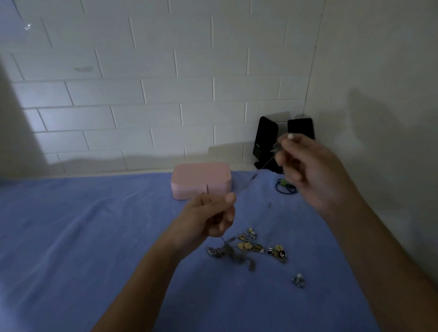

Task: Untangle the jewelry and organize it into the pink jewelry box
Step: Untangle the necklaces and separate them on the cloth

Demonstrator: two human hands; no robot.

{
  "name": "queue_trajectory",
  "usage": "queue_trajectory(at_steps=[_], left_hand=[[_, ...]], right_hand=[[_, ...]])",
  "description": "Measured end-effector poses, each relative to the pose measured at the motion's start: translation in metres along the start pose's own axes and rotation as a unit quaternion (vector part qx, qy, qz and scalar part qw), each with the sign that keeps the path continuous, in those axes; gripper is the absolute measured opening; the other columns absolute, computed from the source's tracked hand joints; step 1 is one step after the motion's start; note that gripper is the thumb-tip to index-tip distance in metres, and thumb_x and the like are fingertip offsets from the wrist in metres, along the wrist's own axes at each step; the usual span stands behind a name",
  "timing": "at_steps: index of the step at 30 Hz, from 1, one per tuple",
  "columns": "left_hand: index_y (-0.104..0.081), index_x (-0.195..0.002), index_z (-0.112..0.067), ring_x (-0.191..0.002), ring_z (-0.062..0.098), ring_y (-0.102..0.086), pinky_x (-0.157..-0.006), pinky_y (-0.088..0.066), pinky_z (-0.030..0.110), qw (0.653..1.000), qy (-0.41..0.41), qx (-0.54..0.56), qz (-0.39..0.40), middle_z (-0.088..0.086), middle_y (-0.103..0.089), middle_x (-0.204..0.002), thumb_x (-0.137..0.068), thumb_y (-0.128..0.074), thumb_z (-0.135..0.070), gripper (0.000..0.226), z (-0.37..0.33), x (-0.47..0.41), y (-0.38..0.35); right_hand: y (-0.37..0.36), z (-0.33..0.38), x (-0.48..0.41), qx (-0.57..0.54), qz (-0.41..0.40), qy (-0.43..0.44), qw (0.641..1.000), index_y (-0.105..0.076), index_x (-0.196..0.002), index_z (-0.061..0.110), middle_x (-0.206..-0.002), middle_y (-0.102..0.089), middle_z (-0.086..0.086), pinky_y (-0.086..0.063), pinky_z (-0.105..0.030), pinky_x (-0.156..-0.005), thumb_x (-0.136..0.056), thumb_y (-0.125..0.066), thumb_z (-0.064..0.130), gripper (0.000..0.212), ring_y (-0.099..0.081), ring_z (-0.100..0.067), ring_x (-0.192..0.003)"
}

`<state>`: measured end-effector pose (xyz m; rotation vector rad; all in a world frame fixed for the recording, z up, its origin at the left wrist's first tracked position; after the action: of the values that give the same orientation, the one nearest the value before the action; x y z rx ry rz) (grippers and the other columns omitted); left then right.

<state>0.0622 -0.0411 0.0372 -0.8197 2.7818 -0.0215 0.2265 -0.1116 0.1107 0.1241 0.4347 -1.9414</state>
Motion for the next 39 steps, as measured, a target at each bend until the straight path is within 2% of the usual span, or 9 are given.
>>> queue_trajectory(at_steps=[4, 7, 11, 15, 22, 27, 29, 34, 39], left_hand=[[-0.053, -0.05, -0.019, -0.063, 0.014, -0.056, -0.076, -0.051, 0.026, 0.992, 0.007, 0.109, 0.065, 0.002, -0.058, -0.062, -0.072, -0.072, -0.052, 0.044, 0.006, 0.001, 0.01], [-0.058, -0.054, -0.018, -0.077, 0.018, -0.064, -0.097, -0.047, 0.038, 0.987, 0.009, 0.143, 0.071, 0.002, -0.063, -0.07, -0.074, -0.073, -0.045, 0.037, 0.005, 0.003, 0.017], [-0.063, -0.051, -0.014, -0.076, 0.019, -0.067, -0.091, -0.052, 0.035, 0.996, 0.032, 0.064, -0.047, 0.005, -0.063, -0.064, -0.049, -0.088, -0.049, 0.043, 0.011, 0.004, 0.028], [-0.061, -0.051, -0.014, -0.066, 0.016, -0.063, -0.079, -0.055, 0.031, 0.981, -0.018, 0.154, -0.118, 0.002, -0.057, -0.059, -0.043, -0.092, -0.043, 0.043, 0.002, 0.006, 0.033], [-0.068, -0.066, -0.015, -0.034, 0.01, -0.044, -0.041, -0.047, 0.019, 0.98, 0.053, 0.182, -0.057, -0.002, -0.043, -0.045, -0.042, -0.094, -0.031, 0.039, -0.028, 0.034, 0.006], [-0.069, -0.072, -0.011, -0.041, 0.014, -0.057, -0.046, -0.055, 0.028, 0.964, 0.186, 0.189, -0.028, 0.004, -0.054, -0.054, -0.057, -0.087, -0.02, 0.026, -0.003, 0.061, 0.002], [-0.066, -0.074, -0.009, -0.043, 0.012, -0.056, -0.047, -0.055, 0.026, 0.952, 0.224, 0.194, -0.073, 0.003, -0.055, -0.056, -0.077, -0.067, -0.017, 0.008, 0.011, 0.066, 0.007], [-0.057, -0.088, -0.01, -0.05, 0.011, -0.059, -0.053, -0.055, 0.024, 0.938, 0.279, 0.139, -0.153, 0.002, -0.058, -0.062, -0.097, -0.041, -0.012, 0.019, 0.04, 0.06, 0.027], [-0.059, -0.091, -0.007, -0.051, 0.013, -0.06, -0.053, -0.056, 0.026, 0.944, 0.25, 0.021, -0.215, 0.004, -0.059, -0.061, -0.098, -0.043, -0.006, 0.018, 0.044, 0.046, 0.043]], right_hand=[[0.013, 0.03, 0.005, -0.003, -0.025, 0.078, 0.997, -0.057, -0.082, 0.012, -0.062, -0.064, 0.001, -0.023, -0.017, -0.038, -0.096, -0.048, 0.011, 0.016, -0.036, -0.007, -0.037], [0.019, 0.041, 0.009, -0.018, -0.029, 0.074, 0.997, -0.055, -0.084, 0.01, -0.061, -0.066, 0.001, -0.041, -0.017, -0.045, -0.097, -0.046, 0.011, 0.016, -0.051, -0.009, -0.045], [0.024, 0.045, 0.013, 0.007, -0.027, 0.063, 0.998, -0.055, -0.082, 0.012, -0.063, -0.063, 0.0, -0.047, -0.019, -0.051, -0.095, -0.05, 0.01, 0.015, -0.056, -0.013, -0.051], [0.025, 0.046, 0.014, 0.072, -0.038, 0.075, 0.994, -0.062, -0.08, 0.017, -0.062, -0.05, 0.0, -0.028, -0.019, -0.039, -0.094, -0.055, 0.013, 0.016, -0.036, -0.011, -0.041], [0.022, 0.044, 0.019, 0.201, 0.034, -0.01, 0.979, -0.063, -0.088, 0.004, -0.049, -0.054, -0.006, -0.017, -0.015, -0.03, -0.094, -0.053, 0.011, 0.014, -0.023, -0.007, -0.029], [0.02, 0.023, 0.021, 0.31, 0.175, -0.139, 0.924, -0.059, -0.091, -0.004, -0.064, -0.068, -0.014, -0.017, -0.015, -0.031, -0.095, -0.049, 0.009, 0.017, -0.024, -0.005, -0.026], [0.022, 0.004, 0.016, 0.304, 0.192, -0.183, 0.915, -0.058, -0.091, -0.002, -0.073, -0.07, -0.016, -0.017, -0.017, -0.032, -0.096, -0.049, 0.009, 0.016, -0.024, -0.004, -0.028], [0.021, -0.072, 0.0, 0.177, 0.112, -0.26, 0.943, -0.054, -0.085, 0.004, -0.082, -0.069, -0.014, -0.021, -0.013, -0.031, -0.098, -0.045, 0.006, 0.016, -0.029, -0.003, -0.03], [0.017, -0.114, -0.012, 0.166, 0.039, -0.193, 0.966, -0.058, -0.089, 0.01, -0.098, -0.068, -0.009, -0.034, -0.015, -0.038, -0.097, -0.045, 0.004, 0.017, -0.058, -0.007, -0.046]])
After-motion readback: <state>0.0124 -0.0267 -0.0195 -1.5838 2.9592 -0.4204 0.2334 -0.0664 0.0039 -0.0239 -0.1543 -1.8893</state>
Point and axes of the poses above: each hand's wrist, its own x-axis away from the middle knuckle, its own y-axis out of the back of the hand, z = x × y, the point moved 4 cm from there along -x, towards the middle knuckle
